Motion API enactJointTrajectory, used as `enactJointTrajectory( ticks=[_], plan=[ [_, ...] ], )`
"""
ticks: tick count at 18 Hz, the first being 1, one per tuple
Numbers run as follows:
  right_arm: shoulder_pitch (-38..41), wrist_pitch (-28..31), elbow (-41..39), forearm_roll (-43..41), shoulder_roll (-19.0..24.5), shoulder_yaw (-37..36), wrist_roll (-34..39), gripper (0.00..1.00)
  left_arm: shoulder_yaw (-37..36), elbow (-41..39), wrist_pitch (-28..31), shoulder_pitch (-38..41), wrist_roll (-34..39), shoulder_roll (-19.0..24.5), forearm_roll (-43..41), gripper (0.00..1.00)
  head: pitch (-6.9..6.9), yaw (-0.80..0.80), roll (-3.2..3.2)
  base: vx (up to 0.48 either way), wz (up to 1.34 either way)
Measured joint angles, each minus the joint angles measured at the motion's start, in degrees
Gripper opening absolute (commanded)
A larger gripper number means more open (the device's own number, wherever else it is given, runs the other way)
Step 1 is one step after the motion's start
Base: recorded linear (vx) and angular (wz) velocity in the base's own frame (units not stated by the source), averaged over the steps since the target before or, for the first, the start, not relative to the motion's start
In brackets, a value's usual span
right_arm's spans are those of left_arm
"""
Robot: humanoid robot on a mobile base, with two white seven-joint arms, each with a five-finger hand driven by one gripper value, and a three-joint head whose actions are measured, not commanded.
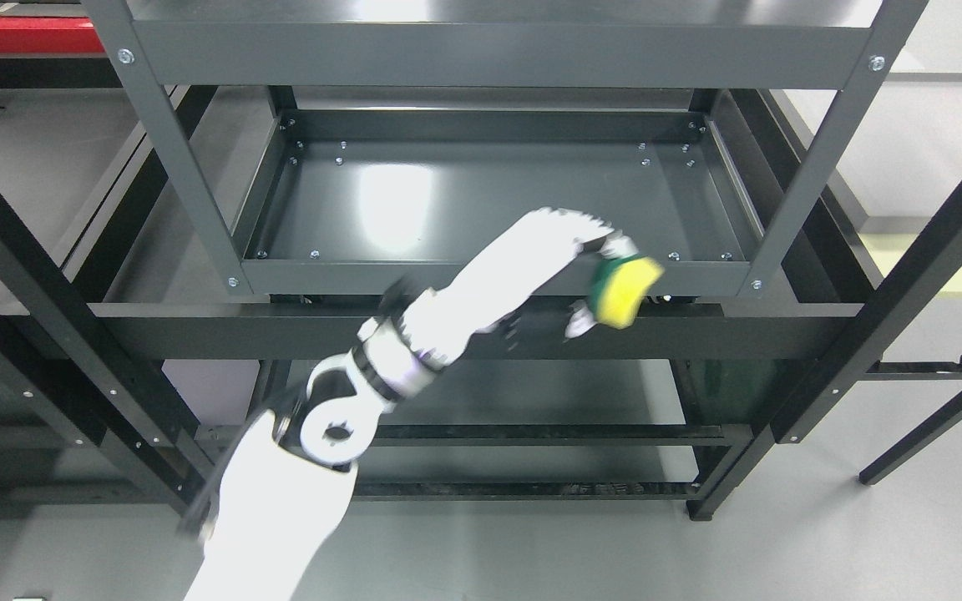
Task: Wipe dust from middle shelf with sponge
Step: 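Extend the left hand and press the sponge onto the middle shelf's far end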
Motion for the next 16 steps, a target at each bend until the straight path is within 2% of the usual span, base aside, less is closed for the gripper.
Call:
enactJointTrajectory(
  ticks=[5,7,11,16],
  plan=[
    [0.02,0.0,0.0,0.0,0.0,0.0,0.0,1.0,-5.3,0.0,-0.77,-18.21,-3.26,-0.01,-7.45,0.0,0.0,0.0,0.0,0.002,0.01],
    [0.02,0.0,0.0,0.0,0.0,0.0,0.0,1.0,-6.35,0.46,-0.79,-23.11,-5.07,-0.01,-11.35,0.0,0.0,0.0,0.0,0.018,-0.06],
    [0.02,0.0,0.0,0.0,0.0,0.0,0.0,1.0,-7.06,1.95,-3.43,-29.1,-6.27,-0.01,-18.85,0.0,0.0,0.0,0.0,0.011,-0.05],
    [0.01,0.0,0.0,0.0,0.0,0.0,-0.03,1.0,-5.87,3.84,-7.84,-30.67,-6.67,0.0,-24.58,0.0,0.0,0.0,0.0,0.0,0.0]
  ],
)
